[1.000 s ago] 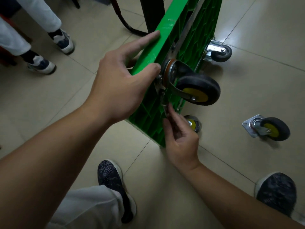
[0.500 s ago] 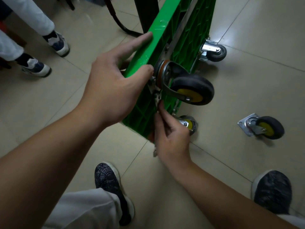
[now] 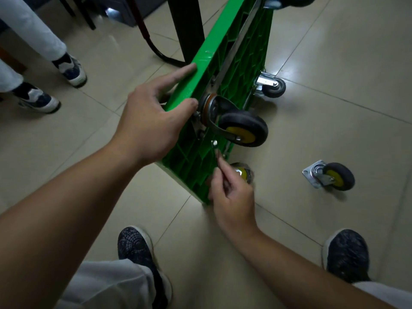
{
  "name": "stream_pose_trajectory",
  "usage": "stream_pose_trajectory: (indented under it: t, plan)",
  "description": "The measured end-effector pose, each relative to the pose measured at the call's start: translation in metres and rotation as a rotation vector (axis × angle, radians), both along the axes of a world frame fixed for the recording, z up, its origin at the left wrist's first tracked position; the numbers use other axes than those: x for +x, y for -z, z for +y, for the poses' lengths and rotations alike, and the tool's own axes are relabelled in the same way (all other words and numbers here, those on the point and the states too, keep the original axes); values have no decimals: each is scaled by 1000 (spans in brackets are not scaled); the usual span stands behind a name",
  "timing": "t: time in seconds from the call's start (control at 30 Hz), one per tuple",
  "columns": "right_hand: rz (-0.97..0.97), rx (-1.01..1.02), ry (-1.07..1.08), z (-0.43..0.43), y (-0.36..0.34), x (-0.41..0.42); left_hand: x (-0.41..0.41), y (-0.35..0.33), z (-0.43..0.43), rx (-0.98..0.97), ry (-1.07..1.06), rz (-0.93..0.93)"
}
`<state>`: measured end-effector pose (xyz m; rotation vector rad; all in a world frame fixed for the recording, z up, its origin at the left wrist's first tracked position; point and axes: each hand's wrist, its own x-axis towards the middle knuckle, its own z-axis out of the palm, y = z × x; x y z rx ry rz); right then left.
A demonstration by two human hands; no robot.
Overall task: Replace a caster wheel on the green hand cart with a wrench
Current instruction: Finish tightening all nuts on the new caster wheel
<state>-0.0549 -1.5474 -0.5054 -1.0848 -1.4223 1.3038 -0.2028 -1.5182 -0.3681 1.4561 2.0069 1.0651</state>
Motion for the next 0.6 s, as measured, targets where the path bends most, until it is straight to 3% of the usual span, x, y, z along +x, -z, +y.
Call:
stream_pose_trajectory:
  t: [0.1, 0.2, 0.6]
  plan:
    - [-141, 291, -44, 15, 25, 6, -1, 1, 0, -6, 6, 0]
    - [-164, 407, -27, 32, 34, 0, -3, 4, 1, -4, 9, -12]
    - [-9, 294, 40, 47, 55, -30, -8, 7, 4, 15, 22, -39]
